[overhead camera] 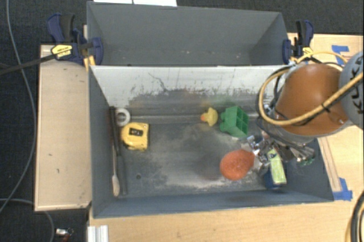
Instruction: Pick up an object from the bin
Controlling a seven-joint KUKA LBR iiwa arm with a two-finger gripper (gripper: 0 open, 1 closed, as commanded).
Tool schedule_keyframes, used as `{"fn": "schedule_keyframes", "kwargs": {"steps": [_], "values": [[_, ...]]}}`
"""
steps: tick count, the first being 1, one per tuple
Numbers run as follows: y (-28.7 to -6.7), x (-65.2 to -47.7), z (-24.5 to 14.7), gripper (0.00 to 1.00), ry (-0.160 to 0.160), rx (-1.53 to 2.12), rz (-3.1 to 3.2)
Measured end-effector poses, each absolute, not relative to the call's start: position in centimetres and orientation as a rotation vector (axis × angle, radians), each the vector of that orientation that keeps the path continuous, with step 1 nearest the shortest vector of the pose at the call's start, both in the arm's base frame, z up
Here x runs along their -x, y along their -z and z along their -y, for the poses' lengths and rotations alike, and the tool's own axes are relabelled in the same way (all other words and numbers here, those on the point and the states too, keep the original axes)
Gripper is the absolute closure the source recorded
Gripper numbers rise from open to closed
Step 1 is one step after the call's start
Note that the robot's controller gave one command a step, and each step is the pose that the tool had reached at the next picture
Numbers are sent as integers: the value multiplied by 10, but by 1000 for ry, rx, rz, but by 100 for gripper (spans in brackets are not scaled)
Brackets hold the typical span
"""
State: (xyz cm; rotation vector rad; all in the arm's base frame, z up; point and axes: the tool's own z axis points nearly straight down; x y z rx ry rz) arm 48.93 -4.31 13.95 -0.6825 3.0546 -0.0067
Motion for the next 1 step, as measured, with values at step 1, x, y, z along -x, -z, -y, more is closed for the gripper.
{"fn": "schedule_keyframes", "kwargs": {"steps": [1], "values": [[-190,-493,45,100,10,670,-3050]]}}
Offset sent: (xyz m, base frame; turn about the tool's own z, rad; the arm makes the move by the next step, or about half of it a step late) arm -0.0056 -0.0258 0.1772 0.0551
